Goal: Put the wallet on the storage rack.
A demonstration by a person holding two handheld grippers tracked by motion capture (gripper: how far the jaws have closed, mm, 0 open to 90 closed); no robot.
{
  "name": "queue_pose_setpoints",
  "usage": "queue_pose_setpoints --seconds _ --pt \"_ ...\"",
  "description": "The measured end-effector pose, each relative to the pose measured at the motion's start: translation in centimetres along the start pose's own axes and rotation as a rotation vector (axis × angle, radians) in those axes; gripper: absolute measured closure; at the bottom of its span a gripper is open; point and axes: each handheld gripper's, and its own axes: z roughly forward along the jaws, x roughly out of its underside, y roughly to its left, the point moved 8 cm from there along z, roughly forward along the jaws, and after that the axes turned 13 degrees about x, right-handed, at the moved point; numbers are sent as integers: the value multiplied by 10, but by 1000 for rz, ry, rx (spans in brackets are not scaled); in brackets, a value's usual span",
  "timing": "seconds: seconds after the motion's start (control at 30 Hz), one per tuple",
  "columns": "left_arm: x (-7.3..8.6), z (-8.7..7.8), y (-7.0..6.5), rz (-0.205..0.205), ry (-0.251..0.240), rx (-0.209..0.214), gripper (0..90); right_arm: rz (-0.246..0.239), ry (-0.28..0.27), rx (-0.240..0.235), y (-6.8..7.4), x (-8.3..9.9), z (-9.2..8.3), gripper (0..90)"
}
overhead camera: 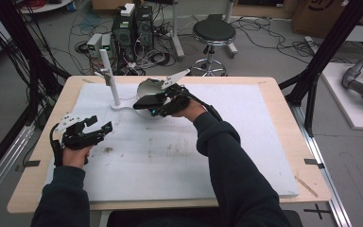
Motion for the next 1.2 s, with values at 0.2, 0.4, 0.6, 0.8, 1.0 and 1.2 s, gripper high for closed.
queue_pose_setpoints --seconds 0.2,0.4,0.6,0.8,1.0,1.2 --pt "0 0 -1 0 0 1 249 6 -7 9 -2 -2 -3 277" --pt "0 0 0 -1 2 0 249 12 -5 21 -6 -1 -6 264" --pt "0 0 0 -2 1 0 249 15 -23 13 -3 -5 -16 266" --pt "0 1 -1 2 3 0 249 16 -24 75 -12 -6 -53 253" --pt "0 2 -3 8 7 3 249 58 -66 233 -36 20 -108 262" --pt "1 5 -5 13 14 3 249 133 -42 404 -65 77 -160 236"
